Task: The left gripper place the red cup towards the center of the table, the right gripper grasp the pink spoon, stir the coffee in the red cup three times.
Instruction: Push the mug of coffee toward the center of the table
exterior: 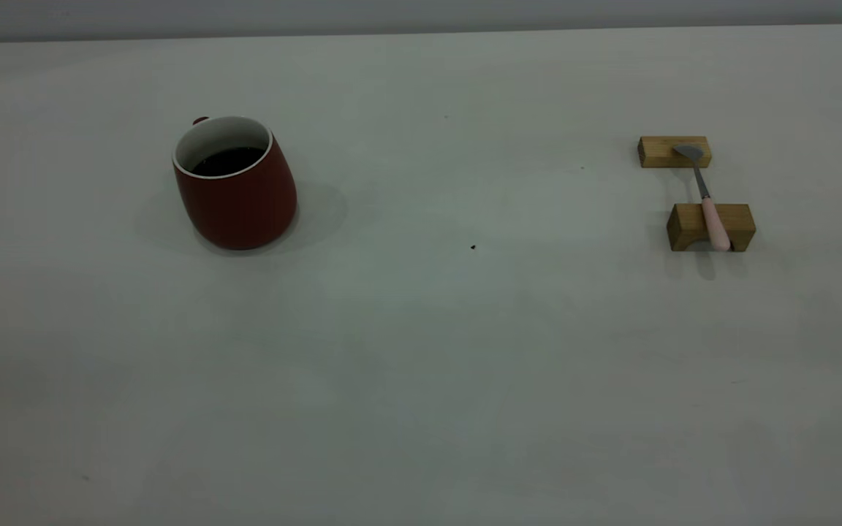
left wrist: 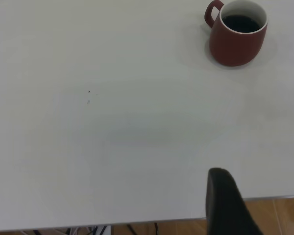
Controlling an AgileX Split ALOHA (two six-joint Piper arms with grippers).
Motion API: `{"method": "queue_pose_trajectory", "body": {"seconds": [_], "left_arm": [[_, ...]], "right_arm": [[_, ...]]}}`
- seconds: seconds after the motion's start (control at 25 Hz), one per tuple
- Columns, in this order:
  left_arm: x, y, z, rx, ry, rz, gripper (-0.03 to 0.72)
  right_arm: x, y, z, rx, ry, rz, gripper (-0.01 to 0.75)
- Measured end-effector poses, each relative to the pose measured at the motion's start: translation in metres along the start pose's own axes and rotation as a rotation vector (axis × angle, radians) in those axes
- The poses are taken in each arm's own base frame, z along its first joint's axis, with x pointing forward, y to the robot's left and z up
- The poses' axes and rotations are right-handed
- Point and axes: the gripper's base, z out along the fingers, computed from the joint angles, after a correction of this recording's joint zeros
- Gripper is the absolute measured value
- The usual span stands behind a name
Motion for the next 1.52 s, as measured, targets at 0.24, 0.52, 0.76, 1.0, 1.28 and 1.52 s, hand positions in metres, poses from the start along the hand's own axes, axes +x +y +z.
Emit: {"method": "queue_pose_trajectory", "body": {"seconds": [0.24, 0.52, 0.76, 1.0, 1.28, 1.52], "left_arm": [[0.000, 0.000, 0.000, 0.000, 0.000, 0.000, 0.425], [0.000, 0.000, 0.000, 0.000, 0.000, 0.000, 0.425], [0.000, 0.000, 0.000, 0.000, 0.000, 0.000, 0.425], [0.000, 0.000, 0.000, 0.000, 0.000, 0.000, 0.425], [-0.007, 0.001, 0.001, -0.012, 0.033, 0.001, 0.425], [-0.051, 0.003, 0.026, -0.023, 0.278, -0.051, 0.425]], "right_arm": [[0.000, 0.000, 0.000, 0.000, 0.000, 0.000, 0.238], [0.000, 0.000, 0.000, 0.000, 0.000, 0.000, 0.238], [0.000, 0.000, 0.000, 0.000, 0.000, 0.000, 0.238], [0.000, 0.000, 0.000, 0.000, 0.000, 0.000, 0.238], [0.000, 0.000, 0.000, 0.000, 0.000, 0.000, 0.238], [0.000, 0.000, 0.000, 0.000, 0.000, 0.000, 0.238]]}}
